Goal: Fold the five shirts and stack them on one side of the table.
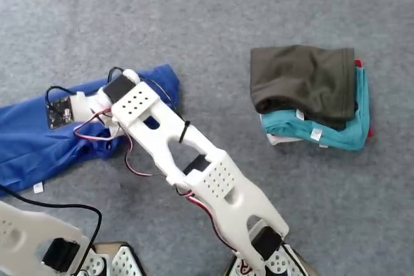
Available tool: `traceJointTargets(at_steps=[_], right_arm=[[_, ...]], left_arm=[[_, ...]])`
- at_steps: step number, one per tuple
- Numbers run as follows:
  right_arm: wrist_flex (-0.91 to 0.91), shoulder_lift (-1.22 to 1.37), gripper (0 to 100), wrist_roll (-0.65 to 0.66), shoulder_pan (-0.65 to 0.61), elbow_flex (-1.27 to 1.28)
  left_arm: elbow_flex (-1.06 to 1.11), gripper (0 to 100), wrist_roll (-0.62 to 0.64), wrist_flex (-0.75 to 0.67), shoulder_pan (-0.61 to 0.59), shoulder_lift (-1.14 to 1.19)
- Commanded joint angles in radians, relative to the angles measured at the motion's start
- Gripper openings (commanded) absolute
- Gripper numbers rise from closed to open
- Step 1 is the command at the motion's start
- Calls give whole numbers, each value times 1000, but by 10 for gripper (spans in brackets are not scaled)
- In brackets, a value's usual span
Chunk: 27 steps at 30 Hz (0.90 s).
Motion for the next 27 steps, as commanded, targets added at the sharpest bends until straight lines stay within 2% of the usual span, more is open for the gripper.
traceJointTargets(at_steps=[1,3,7,13,15,18,20,23,24,25,27], right_arm=[[-17,10,15,54,8,-160],[-18,38,17,101,3,-205],[-18,99,41,109,2,-277],[43,134,285,107,0,-404],[104,133,322,107,0,-444],[227,134,292,81,0,-532],[307,131,235,34,0,-599],[321,130,27,-84,11,-693],[321,125,11,-123,11,-696],[322,110,44,-163,12,-684],[322,77,10,-244,12,-628]], left_arm=[[5,30,2,-28,-50,5],[5,30,2,-26,-50,5],[5,30,2,-23,-50,5],[5,29,2,-21,-50,5],[5,29,2,-21,-50,5],[5,29,2,-21,-50,5],[5,29,2,-21,-51,5],[5,29,2,-21,-51,5],[5,29,2,-21,-51,5],[5,29,2,-21,-51,5],[5,29,2,-21,-51,5]])
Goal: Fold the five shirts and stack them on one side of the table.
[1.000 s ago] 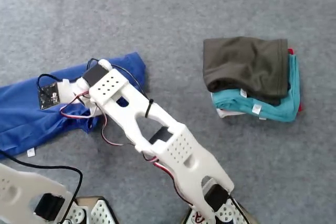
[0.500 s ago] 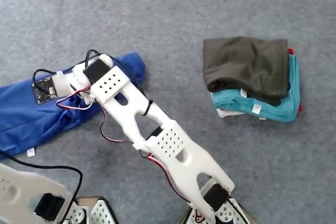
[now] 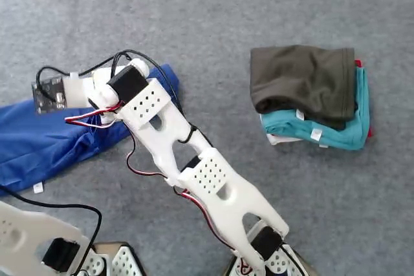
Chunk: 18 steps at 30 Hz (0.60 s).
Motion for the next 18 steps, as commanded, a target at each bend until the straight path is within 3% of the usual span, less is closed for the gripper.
traceJointTargets(at_steps=[1,6,11,15,18], right_arm=[[9,-87,16,-138,11,50],[-5,-142,13,-212,6,351],[-269,-88,14,-207,68,476],[-531,-12,14,-72,104,475],[-568,5,14,11,115,461]], left_arm=[[4,29,2,-21,-51,5],[4,29,2,-21,-51,5],[4,29,2,-21,-51,5],[4,29,2,-25,-51,5],[5,29,2,-25,-51,5]])
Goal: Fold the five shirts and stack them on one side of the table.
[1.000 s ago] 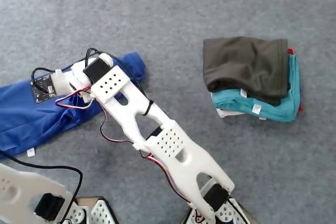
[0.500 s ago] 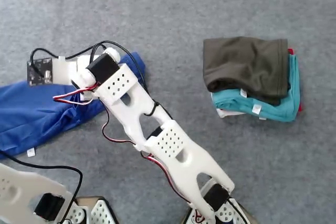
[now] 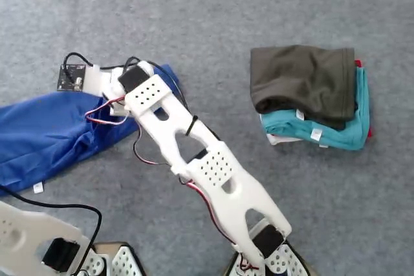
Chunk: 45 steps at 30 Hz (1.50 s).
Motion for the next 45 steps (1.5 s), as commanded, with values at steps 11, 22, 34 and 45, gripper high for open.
traceJointTargets(at_steps=[11,22,34,45], right_arm=[[-157,56,14,69,48,-165],[456,-94,15,68,64,-522],[516,-203,15,-17,86,-524],[516,-199,15,-23,91,-518]], left_arm=[[5,29,2,-21,-51,-2],[-283,99,-2,430,47,-163],[-536,190,6,603,225,97],[-1260,200,-169,833,208,582]])
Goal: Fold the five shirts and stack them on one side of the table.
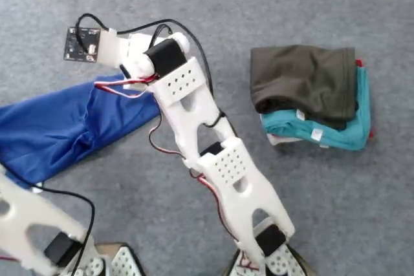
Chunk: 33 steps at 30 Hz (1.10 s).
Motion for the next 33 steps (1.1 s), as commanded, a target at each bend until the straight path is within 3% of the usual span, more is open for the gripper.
traceJointTargets(at_steps=[1,6,11,19,24,33], right_arm=[[5,-58,15,-8,11,-50],[5,-58,15,-8,11,-50],[5,-58,15,-8,11,-50],[5,-67,15,-8,9,-64],[5,-150,15,-6,11,-56],[5,-246,15,-6,117,-56]], left_arm=[[-280,200,-100,58,-4,110],[-426,198,-256,135,2,299],[-441,191,-262,138,-5,391],[-461,37,-227,135,4,388],[-463,28,-339,137,-5,385],[-667,28,-296,152,-125,189]])
